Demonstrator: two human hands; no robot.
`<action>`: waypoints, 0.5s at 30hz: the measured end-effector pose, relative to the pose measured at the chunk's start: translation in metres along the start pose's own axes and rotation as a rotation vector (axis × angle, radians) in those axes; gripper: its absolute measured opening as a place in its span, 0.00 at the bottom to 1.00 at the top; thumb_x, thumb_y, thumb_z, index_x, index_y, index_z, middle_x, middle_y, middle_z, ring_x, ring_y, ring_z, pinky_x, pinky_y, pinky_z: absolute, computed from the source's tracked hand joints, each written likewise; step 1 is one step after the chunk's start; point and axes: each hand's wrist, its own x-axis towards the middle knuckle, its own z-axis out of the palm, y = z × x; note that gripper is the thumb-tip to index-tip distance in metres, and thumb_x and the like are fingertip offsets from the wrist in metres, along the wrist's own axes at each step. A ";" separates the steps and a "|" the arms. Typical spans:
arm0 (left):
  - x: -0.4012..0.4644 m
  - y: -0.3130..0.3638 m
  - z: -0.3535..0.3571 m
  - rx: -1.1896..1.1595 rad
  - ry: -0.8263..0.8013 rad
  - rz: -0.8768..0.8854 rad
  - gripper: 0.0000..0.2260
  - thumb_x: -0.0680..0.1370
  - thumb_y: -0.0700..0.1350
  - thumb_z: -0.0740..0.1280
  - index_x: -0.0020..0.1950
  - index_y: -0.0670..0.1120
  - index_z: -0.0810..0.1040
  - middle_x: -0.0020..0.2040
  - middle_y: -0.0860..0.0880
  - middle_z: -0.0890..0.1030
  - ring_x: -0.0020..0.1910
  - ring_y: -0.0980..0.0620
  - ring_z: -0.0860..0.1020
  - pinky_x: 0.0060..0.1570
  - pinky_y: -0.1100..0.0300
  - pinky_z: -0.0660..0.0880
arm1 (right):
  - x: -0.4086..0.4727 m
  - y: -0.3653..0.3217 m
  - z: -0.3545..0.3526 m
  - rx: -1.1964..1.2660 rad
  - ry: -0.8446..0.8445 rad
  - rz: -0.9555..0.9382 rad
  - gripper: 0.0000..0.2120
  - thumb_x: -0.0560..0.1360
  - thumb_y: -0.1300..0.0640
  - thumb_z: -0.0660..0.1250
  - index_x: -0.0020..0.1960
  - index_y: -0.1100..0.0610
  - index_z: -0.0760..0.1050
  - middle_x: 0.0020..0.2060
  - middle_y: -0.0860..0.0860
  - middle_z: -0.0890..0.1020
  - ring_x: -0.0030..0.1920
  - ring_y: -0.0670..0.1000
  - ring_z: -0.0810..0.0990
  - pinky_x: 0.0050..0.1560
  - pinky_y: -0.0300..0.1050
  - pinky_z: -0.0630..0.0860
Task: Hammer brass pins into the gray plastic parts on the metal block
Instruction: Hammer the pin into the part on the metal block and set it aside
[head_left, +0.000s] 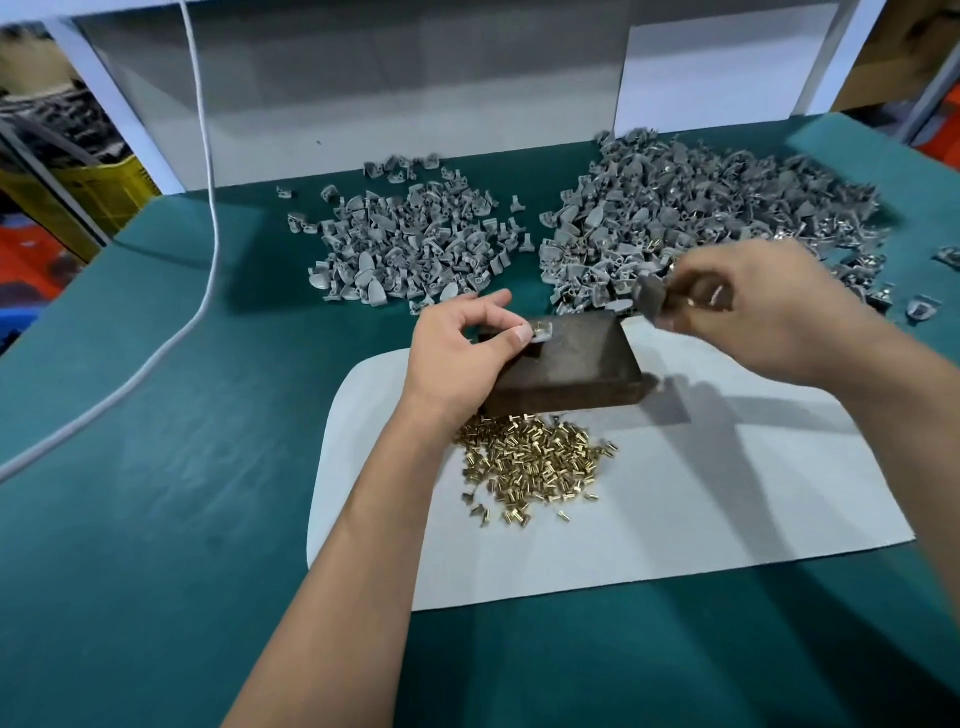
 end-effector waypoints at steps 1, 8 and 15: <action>0.001 -0.001 0.000 -0.004 -0.002 0.000 0.10 0.74 0.38 0.77 0.37 0.53 0.87 0.64 0.50 0.83 0.69 0.51 0.77 0.74 0.43 0.66 | -0.001 0.003 0.000 -0.044 -0.040 0.009 0.05 0.73 0.55 0.77 0.42 0.49 0.81 0.36 0.44 0.83 0.38 0.46 0.80 0.41 0.47 0.76; 0.002 -0.003 0.000 0.004 -0.004 -0.010 0.08 0.74 0.39 0.77 0.38 0.52 0.88 0.64 0.52 0.83 0.70 0.52 0.75 0.75 0.41 0.64 | -0.001 -0.004 0.003 -0.131 -0.232 0.052 0.08 0.71 0.56 0.79 0.37 0.47 0.81 0.34 0.42 0.84 0.38 0.43 0.82 0.44 0.45 0.80; 0.001 -0.002 0.000 -0.034 -0.016 0.027 0.09 0.75 0.39 0.76 0.39 0.53 0.88 0.64 0.51 0.83 0.70 0.53 0.76 0.74 0.41 0.66 | 0.013 -0.053 0.032 -0.021 -0.059 -0.215 0.11 0.76 0.47 0.73 0.58 0.44 0.80 0.46 0.43 0.81 0.46 0.48 0.79 0.53 0.51 0.79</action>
